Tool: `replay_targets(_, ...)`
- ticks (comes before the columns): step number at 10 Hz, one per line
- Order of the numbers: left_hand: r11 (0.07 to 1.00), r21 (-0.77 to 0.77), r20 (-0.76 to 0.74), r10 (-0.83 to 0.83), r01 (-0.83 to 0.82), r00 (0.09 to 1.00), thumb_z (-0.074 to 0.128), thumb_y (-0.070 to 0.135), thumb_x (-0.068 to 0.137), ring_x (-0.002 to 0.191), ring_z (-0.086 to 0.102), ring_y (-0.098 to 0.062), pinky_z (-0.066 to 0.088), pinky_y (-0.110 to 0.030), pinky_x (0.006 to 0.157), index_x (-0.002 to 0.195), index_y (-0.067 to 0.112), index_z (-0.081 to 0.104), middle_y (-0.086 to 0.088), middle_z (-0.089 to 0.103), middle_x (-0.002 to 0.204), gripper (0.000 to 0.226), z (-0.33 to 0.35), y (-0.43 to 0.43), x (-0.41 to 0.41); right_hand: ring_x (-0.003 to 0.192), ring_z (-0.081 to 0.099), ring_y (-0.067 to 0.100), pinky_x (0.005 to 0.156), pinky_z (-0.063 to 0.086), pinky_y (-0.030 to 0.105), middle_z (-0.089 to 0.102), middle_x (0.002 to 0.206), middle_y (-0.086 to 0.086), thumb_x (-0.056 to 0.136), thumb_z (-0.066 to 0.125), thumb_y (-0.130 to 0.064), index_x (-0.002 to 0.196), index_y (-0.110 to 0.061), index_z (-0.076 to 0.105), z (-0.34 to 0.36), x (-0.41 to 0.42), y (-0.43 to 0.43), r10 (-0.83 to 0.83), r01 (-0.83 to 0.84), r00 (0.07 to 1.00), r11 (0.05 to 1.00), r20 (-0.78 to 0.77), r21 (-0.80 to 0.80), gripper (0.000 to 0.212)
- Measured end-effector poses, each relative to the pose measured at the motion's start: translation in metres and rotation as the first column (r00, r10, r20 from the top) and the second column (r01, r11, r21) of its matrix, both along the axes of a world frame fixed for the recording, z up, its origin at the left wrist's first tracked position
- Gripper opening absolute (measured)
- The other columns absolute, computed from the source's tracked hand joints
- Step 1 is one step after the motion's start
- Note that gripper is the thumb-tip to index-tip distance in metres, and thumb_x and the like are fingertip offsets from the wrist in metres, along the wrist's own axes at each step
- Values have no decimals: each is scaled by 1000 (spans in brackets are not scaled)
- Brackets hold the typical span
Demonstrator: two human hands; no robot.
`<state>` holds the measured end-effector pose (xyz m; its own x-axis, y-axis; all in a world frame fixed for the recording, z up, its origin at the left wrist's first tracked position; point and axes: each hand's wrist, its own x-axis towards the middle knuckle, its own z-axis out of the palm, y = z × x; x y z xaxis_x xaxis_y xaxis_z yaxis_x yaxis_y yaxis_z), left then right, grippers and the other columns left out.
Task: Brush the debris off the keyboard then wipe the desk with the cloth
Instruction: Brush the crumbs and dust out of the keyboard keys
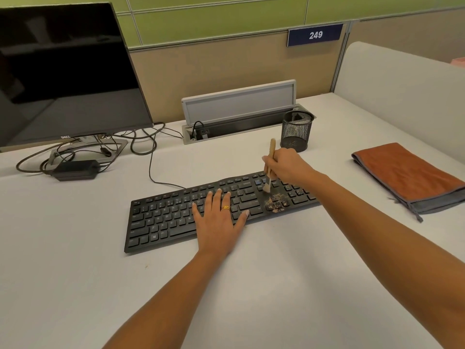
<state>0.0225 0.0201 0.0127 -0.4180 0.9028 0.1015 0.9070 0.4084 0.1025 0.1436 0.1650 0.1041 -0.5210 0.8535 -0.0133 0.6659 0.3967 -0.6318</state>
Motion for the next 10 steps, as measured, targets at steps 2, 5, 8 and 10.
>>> replay_targets(2,1000,7,4,-2,2,1000,20,64,94,148,2,-17,0,-51,116,152,23,17,2,11,160,71,-1,0,0,87,62,32,69,44,32,65,97,20,100,36,-27,101,5,63,-3,3,1,-82,50,987,976,141,213,42)
replay_targets(5,1000,6,-1,2,-2,1000,19,64,94,148,1,-17,1,-52,116,152,23,16,2,10,160,71,-1,0,0,86,66,28,82,52,37,68,93,15,100,38,-29,97,2,66,-7,6,1,-4,-8,993,995,116,102,42)
replay_targets(8,1000,2,-14,3,-2,1000,18,65,94,148,2,-17,3,-51,116,152,23,16,2,11,160,71,-1,0,0,82,61,25,75,48,36,66,91,11,100,35,-36,98,-4,66,-7,8,2,-64,28,983,978,170,209,44)
replay_targets(10,1000,6,-8,0,0,1000,19,64,94,148,2,-17,3,-51,116,152,23,16,1,11,160,71,0,0,0,87,64,26,76,49,35,68,96,10,99,36,-39,100,-6,66,-8,4,-3,-5,-30,985,979,170,201,45)
